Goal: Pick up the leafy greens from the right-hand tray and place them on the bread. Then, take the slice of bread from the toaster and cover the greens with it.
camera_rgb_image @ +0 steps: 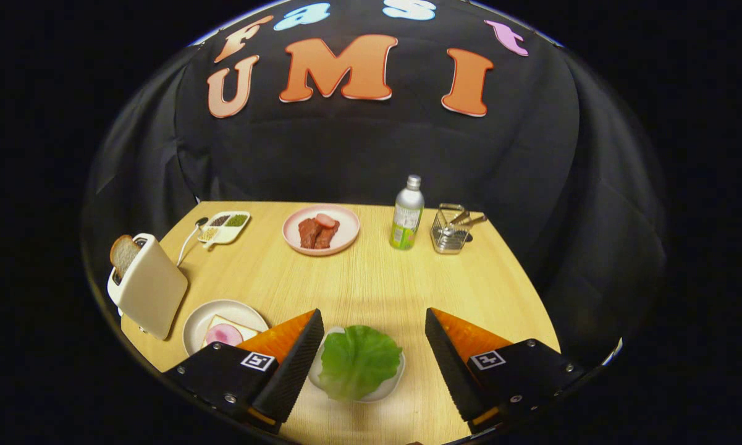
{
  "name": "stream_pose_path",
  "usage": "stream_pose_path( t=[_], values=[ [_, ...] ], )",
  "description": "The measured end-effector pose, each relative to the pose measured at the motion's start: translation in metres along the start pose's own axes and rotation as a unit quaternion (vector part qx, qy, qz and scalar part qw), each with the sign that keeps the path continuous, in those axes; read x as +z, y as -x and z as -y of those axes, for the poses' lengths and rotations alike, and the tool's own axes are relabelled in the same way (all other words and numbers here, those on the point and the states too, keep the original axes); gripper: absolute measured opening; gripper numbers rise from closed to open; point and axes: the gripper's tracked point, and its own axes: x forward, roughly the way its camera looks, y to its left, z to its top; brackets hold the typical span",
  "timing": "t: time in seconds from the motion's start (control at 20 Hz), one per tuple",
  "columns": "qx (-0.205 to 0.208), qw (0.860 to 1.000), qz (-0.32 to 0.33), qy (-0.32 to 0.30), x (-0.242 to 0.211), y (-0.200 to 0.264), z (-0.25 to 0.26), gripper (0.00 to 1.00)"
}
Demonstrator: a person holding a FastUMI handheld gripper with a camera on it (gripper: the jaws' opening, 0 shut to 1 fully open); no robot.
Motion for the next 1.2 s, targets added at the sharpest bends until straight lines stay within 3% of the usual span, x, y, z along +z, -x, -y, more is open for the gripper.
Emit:
stream_pose_path(
  t=[0.35, 0.85, 1.2],
  values=[
    [0.015, 0.992, -0.123, -0.023, -0.074, -0.033, -0.014, 0.95],
    [-0.005, 0.968, -0.248, -0.034, -0.124, -0.066, -0.020, 0.94],
    [-0.016, 0.951, -0.301, -0.070, -0.137, -0.071, -0.022, 0.68]
  ],
)
